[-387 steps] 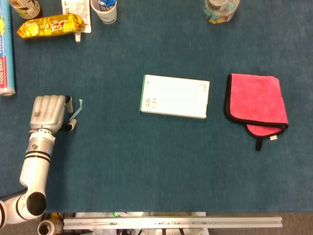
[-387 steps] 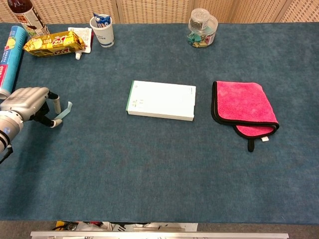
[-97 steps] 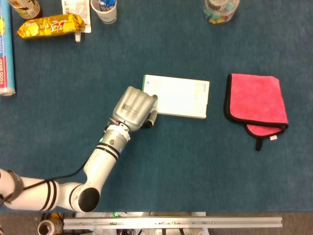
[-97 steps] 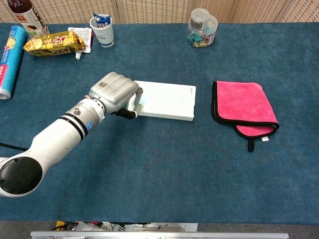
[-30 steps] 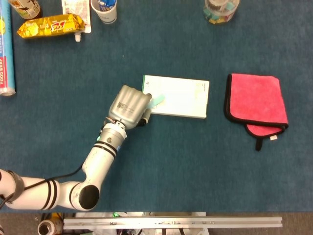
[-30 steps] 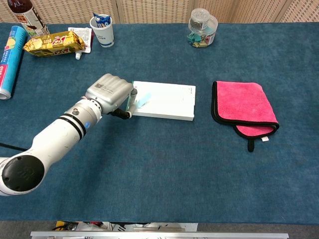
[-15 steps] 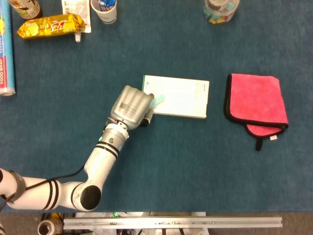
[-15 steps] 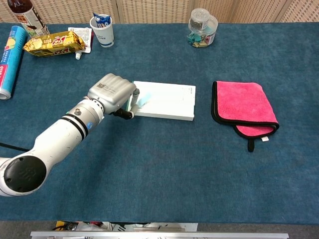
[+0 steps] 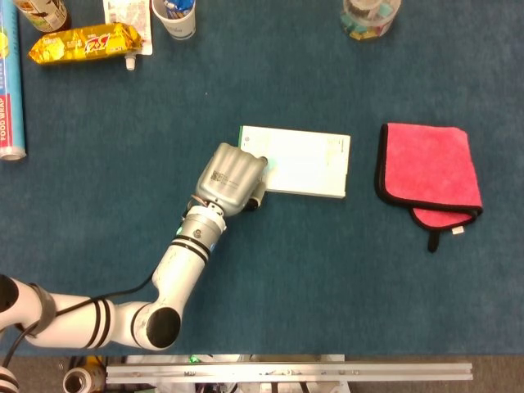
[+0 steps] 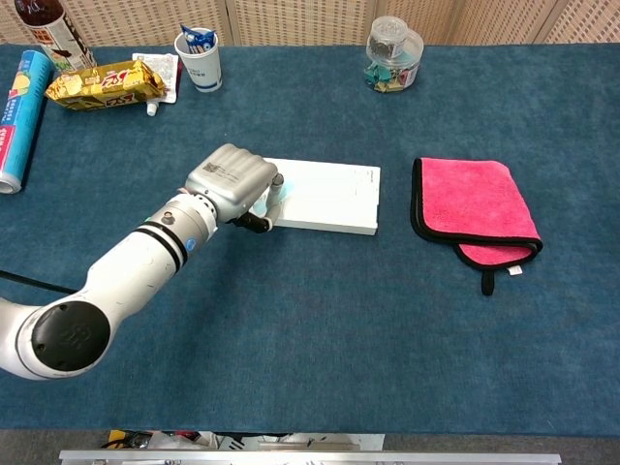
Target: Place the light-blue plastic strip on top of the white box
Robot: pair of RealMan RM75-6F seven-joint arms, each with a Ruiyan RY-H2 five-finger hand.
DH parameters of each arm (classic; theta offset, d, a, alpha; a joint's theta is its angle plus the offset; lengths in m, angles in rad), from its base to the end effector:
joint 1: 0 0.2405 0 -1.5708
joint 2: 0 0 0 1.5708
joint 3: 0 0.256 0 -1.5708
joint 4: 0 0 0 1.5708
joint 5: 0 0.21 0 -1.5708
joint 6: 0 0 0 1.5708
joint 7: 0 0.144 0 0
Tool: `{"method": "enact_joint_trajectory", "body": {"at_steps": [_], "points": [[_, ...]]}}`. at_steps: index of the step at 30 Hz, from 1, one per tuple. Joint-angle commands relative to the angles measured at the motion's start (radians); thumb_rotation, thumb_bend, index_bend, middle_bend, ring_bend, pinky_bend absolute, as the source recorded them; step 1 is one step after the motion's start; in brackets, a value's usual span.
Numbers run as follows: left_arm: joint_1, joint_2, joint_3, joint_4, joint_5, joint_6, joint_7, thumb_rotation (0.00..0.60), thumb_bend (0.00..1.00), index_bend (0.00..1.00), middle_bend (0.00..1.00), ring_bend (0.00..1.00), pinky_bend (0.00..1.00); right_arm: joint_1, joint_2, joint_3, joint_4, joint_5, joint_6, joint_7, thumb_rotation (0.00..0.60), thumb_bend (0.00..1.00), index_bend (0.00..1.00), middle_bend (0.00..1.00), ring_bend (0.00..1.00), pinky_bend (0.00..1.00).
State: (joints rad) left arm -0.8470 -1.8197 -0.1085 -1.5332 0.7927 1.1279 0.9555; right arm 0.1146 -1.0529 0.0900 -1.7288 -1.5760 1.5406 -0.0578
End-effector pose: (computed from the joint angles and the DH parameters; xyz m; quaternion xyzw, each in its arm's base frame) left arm -0.0968 0.2925 -0.0961 -0.8084 -0.2959 -0.2537 0.4410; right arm -0.2699 -0.1945 0.1783 0.6057 -0.3302 0.4396 0.5752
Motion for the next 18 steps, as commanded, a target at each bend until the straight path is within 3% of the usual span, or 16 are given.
{"method": "enact_joint_trajectory", "body": {"at_steps": [1, 18], "points": [[-0.003, -0.003, -0.003, 0.004, -0.006, 0.002, 0.006, 0.347, 0.51, 0.46, 1.0, 1.0, 0.98, 0.0, 0.0, 0.0, 0.001, 0.0, 0.001, 0.002, 0.6, 0.16, 0.39, 0.42, 0.43, 0.54], [-0.008, 0.001, -0.009, 0.011, -0.03, 0.005, 0.009, 0.351, 0.51, 0.46, 1.0, 1.0, 0.98, -0.004, 0.002, 0.001, -0.002, -0.003, 0.004, 0.002, 0.6, 0.16, 0.39, 0.42, 0.43, 0.54]]}}
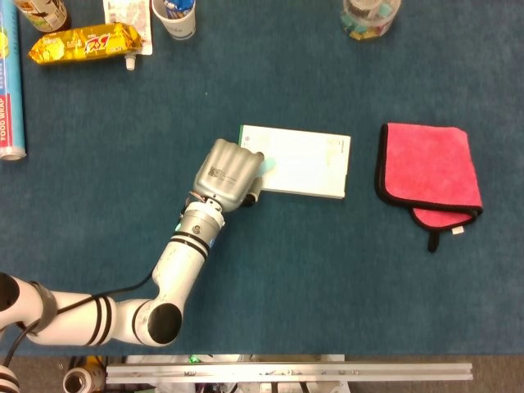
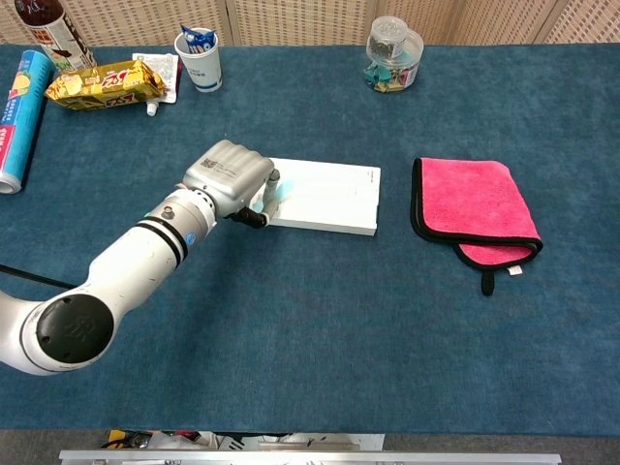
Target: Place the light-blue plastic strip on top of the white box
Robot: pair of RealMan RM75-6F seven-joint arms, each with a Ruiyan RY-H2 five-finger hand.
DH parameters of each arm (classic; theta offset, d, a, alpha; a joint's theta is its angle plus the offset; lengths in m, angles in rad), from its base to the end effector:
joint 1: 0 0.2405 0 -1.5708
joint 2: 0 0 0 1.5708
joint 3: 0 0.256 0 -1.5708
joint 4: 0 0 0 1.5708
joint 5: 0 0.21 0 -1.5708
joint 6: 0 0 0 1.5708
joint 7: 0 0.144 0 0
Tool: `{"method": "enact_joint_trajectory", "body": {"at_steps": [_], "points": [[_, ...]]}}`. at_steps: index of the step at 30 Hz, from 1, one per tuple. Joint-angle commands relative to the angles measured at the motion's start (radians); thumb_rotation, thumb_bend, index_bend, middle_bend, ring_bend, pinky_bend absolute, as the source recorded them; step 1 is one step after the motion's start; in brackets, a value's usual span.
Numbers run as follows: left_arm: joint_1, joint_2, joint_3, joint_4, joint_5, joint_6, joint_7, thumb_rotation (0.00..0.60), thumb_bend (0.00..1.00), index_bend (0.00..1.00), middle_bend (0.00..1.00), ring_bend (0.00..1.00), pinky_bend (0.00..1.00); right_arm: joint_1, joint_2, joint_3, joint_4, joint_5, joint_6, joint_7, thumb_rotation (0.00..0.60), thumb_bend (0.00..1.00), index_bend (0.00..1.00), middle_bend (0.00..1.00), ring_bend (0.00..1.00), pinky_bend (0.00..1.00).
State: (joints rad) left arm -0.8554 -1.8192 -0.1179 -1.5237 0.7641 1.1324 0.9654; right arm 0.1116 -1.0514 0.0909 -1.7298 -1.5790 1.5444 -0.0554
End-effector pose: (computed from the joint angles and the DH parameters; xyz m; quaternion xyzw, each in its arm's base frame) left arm -0.0984 0.2976 -0.0948 -0.8041 -0.2996 -0.2471 0.4502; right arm -0.2697 -0.1937 0.1792 0.6047 -0.3296 0.4412 0.5753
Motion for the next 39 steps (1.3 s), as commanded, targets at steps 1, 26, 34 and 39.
{"method": "enact_joint_trajectory", "body": {"at_steps": [1, 26, 34, 39], "points": [[0.001, 0.001, 0.001, 0.002, -0.002, 0.002, -0.001, 0.351, 0.51, 0.46, 1.0, 1.0, 0.98, -0.001, 0.001, 0.0, -0.002, -0.001, 0.002, 0.0, 0.6, 0.16, 0.39, 0.42, 0.43, 0.54], [0.023, 0.049, 0.023, -0.024, -0.007, 0.01, -0.014, 0.36, 0.51, 0.46, 1.0, 1.0, 0.98, -0.012, 0.005, -0.004, -0.013, -0.023, 0.024, -0.006, 0.6, 0.16, 0.39, 0.42, 0.44, 0.54], [0.024, 0.058, 0.021, -0.052, 0.018, 0.027, -0.018, 0.36, 0.51, 0.46, 1.0, 1.0, 0.98, -0.013, 0.004, -0.004, -0.012, -0.024, 0.024, -0.007, 0.6, 0.16, 0.39, 0.42, 0.44, 0.54], [0.024, 0.053, 0.032, -0.065, 0.028, 0.029, -0.013, 0.362, 0.51, 0.46, 1.0, 1.0, 0.98, -0.014, 0.003, -0.004, -0.009, -0.024, 0.024, -0.004, 0.6, 0.16, 0.39, 0.42, 0.44, 0.54]]}}
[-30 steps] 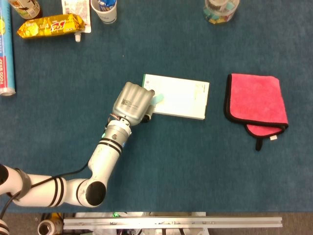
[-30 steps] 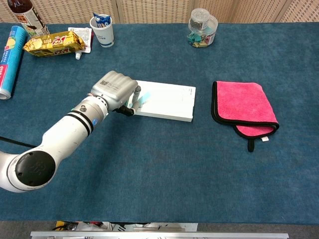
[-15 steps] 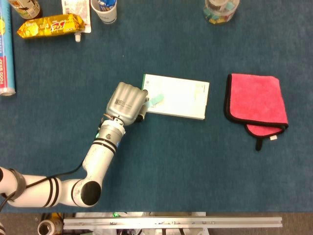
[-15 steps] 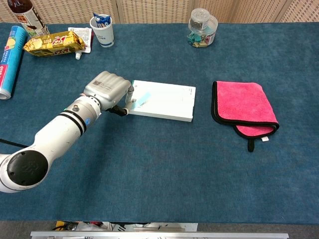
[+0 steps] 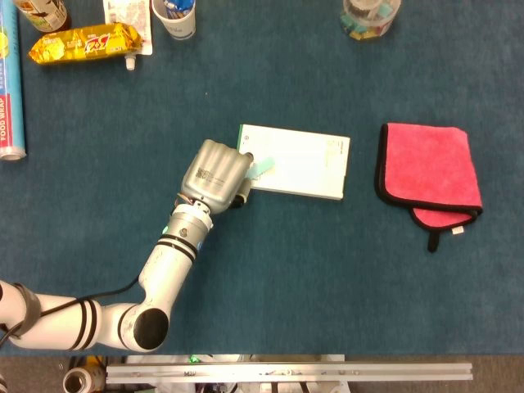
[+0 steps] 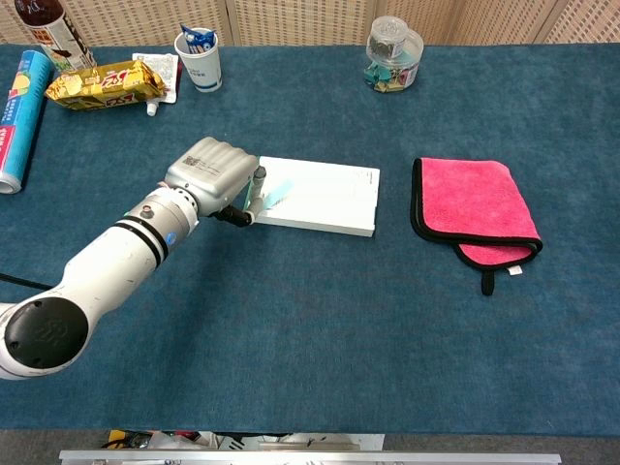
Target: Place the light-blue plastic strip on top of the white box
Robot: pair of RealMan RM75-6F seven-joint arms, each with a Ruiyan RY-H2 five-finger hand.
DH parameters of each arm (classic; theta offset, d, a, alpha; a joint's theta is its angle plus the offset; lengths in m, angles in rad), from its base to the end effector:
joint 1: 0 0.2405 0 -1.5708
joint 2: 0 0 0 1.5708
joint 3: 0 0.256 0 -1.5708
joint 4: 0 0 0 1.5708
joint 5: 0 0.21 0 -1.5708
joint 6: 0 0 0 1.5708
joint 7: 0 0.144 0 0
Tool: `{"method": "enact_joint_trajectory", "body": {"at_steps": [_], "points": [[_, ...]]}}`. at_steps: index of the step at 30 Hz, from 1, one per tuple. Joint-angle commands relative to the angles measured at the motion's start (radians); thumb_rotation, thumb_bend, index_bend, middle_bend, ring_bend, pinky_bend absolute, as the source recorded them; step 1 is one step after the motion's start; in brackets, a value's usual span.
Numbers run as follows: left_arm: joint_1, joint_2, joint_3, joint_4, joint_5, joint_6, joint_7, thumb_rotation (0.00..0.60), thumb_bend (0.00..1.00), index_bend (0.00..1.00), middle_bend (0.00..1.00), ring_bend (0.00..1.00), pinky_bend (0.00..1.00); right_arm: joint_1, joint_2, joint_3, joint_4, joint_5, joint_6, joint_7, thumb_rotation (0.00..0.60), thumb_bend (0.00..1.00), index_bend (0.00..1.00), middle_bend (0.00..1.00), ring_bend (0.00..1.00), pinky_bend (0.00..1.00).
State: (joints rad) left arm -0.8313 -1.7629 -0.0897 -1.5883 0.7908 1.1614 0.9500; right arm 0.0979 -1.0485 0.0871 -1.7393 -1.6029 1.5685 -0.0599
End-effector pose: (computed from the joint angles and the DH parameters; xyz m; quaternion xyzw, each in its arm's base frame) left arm -0.1074 0.2923 -0.0799 -0.8020 -0.2986 -0.2496 0.4532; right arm -0.2666 -0.1883 0.1808 0.6038 -0.3231 0.4480 0.5747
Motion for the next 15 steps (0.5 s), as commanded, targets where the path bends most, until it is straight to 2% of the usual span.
{"method": "enact_joint_trajectory", "body": {"at_steps": [1, 15], "points": [[0.0, -0.005, 0.005, 0.0, 0.001, -0.001, 0.004, 0.361, 0.51, 0.46, 1.0, 1.0, 0.98, 0.0, 0.0, 0.0, 0.001, 0.0, 0.0, 0.001, 0.6, 0.16, 0.39, 0.42, 0.44, 0.54], [-0.003, -0.019, -0.005, 0.036, -0.023, -0.008, 0.01, 0.361, 0.51, 0.46, 1.0, 1.0, 0.98, -0.002, 0.0, 0.001, 0.009, 0.006, -0.004, 0.01, 0.6, 0.16, 0.39, 0.42, 0.44, 0.54]]}}
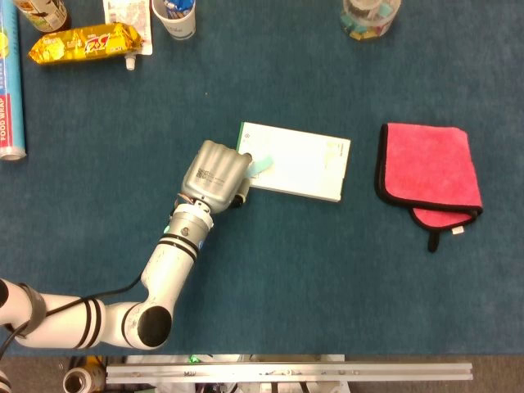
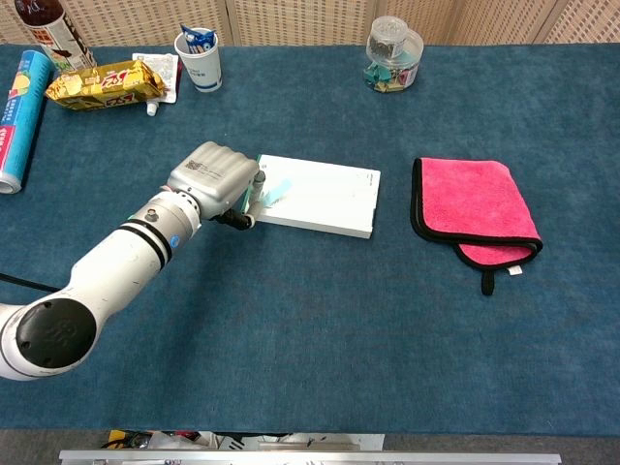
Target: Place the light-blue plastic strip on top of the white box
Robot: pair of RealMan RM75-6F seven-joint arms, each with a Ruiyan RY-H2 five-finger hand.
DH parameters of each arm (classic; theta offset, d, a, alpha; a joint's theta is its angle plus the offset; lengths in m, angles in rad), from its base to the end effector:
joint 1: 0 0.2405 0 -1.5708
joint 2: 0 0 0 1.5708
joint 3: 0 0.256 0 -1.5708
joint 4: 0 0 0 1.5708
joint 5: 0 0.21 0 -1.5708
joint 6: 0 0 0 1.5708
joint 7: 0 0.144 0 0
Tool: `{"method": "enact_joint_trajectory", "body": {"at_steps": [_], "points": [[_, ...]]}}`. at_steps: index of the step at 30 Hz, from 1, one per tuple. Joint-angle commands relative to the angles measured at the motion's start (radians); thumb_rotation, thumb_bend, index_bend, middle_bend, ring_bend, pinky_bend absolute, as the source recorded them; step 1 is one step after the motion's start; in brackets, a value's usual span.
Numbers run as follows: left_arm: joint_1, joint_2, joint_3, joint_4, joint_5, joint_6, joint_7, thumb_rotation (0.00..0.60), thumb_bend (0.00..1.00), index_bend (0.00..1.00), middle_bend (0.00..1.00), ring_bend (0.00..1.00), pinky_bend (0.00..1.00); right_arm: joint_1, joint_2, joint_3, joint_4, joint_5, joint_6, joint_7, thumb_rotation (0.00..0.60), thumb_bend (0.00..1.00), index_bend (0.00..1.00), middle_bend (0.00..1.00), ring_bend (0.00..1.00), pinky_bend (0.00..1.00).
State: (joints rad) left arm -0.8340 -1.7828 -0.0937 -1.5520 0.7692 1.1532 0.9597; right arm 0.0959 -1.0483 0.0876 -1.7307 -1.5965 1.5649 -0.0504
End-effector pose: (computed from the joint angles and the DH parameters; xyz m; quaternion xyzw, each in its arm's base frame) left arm -0.1113 0.2954 -0.0854 -0.8012 -0.3004 -0.2387 0.4592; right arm -0.2697 -0.1882 0.1814 0.6024 -0.3263 0.4455 0.5763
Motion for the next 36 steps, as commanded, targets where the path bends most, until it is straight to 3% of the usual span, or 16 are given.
{"method": "enact_joint_trajectory", "body": {"at_steps": [1, 36], "points": [[0.0, 0.002, -0.002, 0.0, -0.002, 0.0, 0.0, 0.361, 0.51, 0.46, 1.0, 1.0, 0.98, 0.001, -0.001, 0.0, 0.001, -0.001, -0.001, 0.0, 0.6, 0.16, 0.39, 0.42, 0.44, 0.54], [-0.016, 0.004, -0.045, 0.04, -0.063, 0.013, 0.024, 0.363, 0.51, 0.46, 1.0, 0.99, 0.98, -0.006, 0.002, -0.001, -0.002, -0.004, 0.008, 0.003, 0.6, 0.16, 0.39, 0.42, 0.44, 0.54]]}}
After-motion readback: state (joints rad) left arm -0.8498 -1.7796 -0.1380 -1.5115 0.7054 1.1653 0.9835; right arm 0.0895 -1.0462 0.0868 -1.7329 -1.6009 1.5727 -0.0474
